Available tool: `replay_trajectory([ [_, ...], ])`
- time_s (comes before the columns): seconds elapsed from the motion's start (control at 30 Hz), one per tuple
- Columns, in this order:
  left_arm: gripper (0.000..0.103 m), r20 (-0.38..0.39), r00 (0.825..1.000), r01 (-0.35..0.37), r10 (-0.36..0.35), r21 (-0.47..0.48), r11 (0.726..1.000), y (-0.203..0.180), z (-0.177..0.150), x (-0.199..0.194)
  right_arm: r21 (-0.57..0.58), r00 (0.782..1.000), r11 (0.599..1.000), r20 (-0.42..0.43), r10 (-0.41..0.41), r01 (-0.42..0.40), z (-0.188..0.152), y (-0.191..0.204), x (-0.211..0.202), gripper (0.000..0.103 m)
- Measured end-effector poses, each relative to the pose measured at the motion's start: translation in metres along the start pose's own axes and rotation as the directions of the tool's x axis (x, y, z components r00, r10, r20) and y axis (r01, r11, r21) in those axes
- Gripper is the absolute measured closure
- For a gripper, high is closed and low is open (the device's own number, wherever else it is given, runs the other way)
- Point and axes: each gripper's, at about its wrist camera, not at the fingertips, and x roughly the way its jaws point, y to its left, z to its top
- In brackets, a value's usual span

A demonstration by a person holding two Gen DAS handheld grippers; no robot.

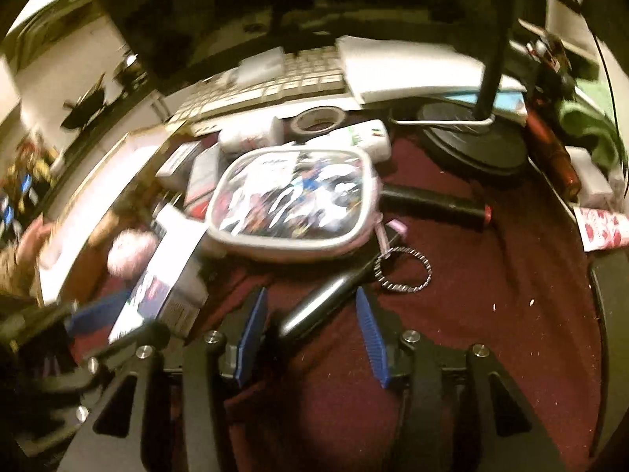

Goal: Organize objects
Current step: 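Carry the white medicine box into the tray with left gripper while right grasps a marker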

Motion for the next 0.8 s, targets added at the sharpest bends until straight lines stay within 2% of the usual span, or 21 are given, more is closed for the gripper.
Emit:
replay_trajectory([
  [0.1, 0.064, -0.011, 1.0, -0.022, 0.022, 0.005, 1.0, 0.001, 0.001, 0.005, -0.057, 0.997, 0.996, -0.001, -0.073, 0.073, 0.011, 0.008, 0.011, 0.056],
  [0.2, 0.064, -0.037, 0.999, -0.035, 0.035, -0.001, 0.999, 0.005, -0.001, 0.011, -0.144, 0.991, 0.981, 0.027, -0.13, 0.133, 0.006, 0.021, 0.014, 0.057],
  [0.27, 0.064, -0.047, 0.998, -0.038, 0.037, -0.013, 0.999, 0.009, -0.001, 0.012, -0.189, 0.987, 0.968, 0.035, -0.158, 0.162, 0.002, 0.023, 0.013, 0.066],
  [0.33, 0.064, -0.044, 0.998, -0.044, 0.044, -0.021, 0.999, 0.015, -0.003, 0.01, -0.188, 0.989, 0.971, 0.019, -0.147, 0.148, 0.004, 0.01, 0.008, 0.078],
  [0.4, 0.064, -0.047, 0.998, -0.039, 0.037, -0.03, 0.999, 0.019, -0.004, 0.009, -0.19, 0.986, 0.968, 0.011, -0.165, 0.164, 0.002, -0.004, 0.001, 0.086],
  [0.5, 0.064, -0.063, 0.998, -0.017, 0.014, -0.05, 0.999, 0.023, -0.007, 0.011, -0.178, 0.983, 0.967, 0.013, -0.184, 0.184, -0.005, -0.028, -0.012, 0.086],
  [0.63, 0.064, -0.037, 0.999, 0.032, -0.035, -0.071, 0.997, 0.018, -0.001, 0.004, -0.133, 0.994, 0.985, 0.022, -0.111, 0.113, -0.017, -0.038, -0.025, 0.085],
  [0.8, 0.059, -0.01, 1.0, -0.011, 0.011, -0.008, 1.0, -0.001, 0.006, 0.007, -0.176, 0.989, 0.974, 0.06, -0.137, 0.145, -0.027, -0.025, -0.025, 0.085],
])
